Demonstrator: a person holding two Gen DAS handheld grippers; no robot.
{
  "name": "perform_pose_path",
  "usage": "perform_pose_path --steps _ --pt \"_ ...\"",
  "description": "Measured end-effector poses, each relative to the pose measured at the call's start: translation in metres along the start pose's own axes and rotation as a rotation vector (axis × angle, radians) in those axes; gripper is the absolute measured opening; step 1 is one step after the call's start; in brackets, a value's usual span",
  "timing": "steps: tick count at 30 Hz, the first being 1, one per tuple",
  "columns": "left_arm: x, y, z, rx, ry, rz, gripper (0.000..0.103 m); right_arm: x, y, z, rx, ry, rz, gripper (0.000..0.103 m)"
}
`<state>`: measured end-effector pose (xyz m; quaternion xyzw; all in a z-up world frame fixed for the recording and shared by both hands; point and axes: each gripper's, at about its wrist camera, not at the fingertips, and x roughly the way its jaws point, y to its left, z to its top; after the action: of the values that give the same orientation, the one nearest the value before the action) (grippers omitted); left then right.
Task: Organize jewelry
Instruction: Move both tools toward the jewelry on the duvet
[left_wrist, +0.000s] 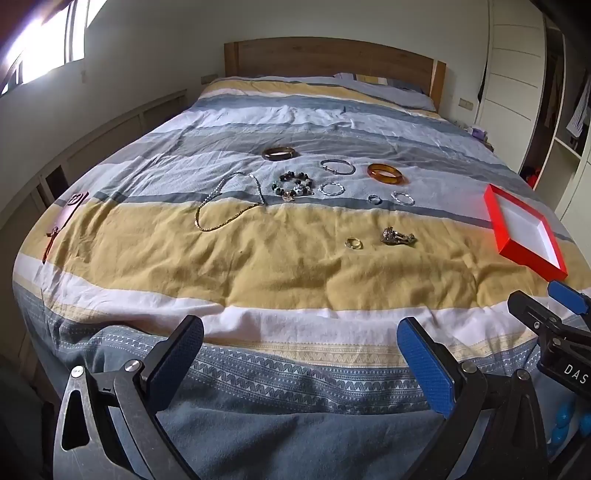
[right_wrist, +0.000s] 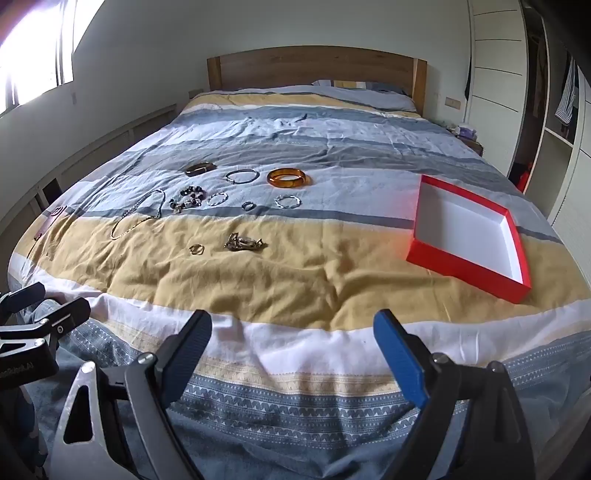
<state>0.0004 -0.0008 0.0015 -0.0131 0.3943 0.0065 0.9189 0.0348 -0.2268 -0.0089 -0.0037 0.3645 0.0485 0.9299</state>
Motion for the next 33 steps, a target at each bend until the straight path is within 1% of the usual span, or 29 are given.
perform_pose_path --steps 1,2,5,8,11,13,19,24,25,27,28,29,31,32,33 --pt "-0.001 0.0 0.001 -0.001 -0.004 0.0 0.102 0.0 0.0 0.0 -0.001 -0.001 -0.001 0.09" --pt "0.006 0.002 0.003 -0.001 0.008 -0.004 0.102 0.0 0.0 0.0 -0.001 -0.002 -0.002 0.09" --pt "0.008 0.004 0.007 -0.005 -0.002 -0.012 0.102 0.001 0.002 -0.001 -0.007 -0.002 -0.002 0.09" --pt "0.014 0.004 0.012 0.006 -0.004 -0.012 0.102 0.011 0.011 0.005 -0.017 0.012 0.008 0.09" --pt "0.021 0.005 0.018 0.022 0.025 -0.033 0.102 0.015 0.015 0.005 -0.018 0.017 0.018 0.09" --pt "0.025 0.006 0.018 0.036 0.04 -0.042 0.102 0.017 0.011 0.009 -0.02 0.023 0.034 0.09" --pt "0.028 0.012 0.02 0.041 0.026 -0.043 0.102 0.026 0.016 0.014 -0.027 0.039 0.044 0.089" --pt "0.04 0.018 0.023 0.031 0.052 -0.051 0.102 0.035 0.022 0.017 -0.056 0.051 0.072 0.088" --pt "0.044 0.02 0.023 0.025 0.059 -0.05 0.101 0.036 0.023 0.018 -0.061 0.053 0.077 0.088" --pt "0.049 0.023 0.022 0.014 0.069 -0.057 0.095 0.041 0.025 0.019 -0.077 0.062 0.093 0.087" --pt "0.053 0.024 0.022 0.007 0.082 -0.069 0.09 0.044 0.025 0.02 -0.084 0.066 0.101 0.087" --pt "0.057 0.025 0.022 0.001 0.094 -0.076 0.087 0.046 0.025 0.02 -0.09 0.069 0.109 0.086" --pt "0.062 0.026 0.021 -0.003 0.104 -0.073 0.086 0.053 0.024 0.023 -0.094 0.079 0.126 0.084" --pt "0.065 0.027 0.021 -0.007 0.108 -0.069 0.086 0.056 0.023 0.024 -0.094 0.08 0.131 0.081" --pt "0.066 0.028 0.022 -0.009 0.111 -0.068 0.086 0.059 0.022 0.025 -0.095 0.085 0.143 0.076"
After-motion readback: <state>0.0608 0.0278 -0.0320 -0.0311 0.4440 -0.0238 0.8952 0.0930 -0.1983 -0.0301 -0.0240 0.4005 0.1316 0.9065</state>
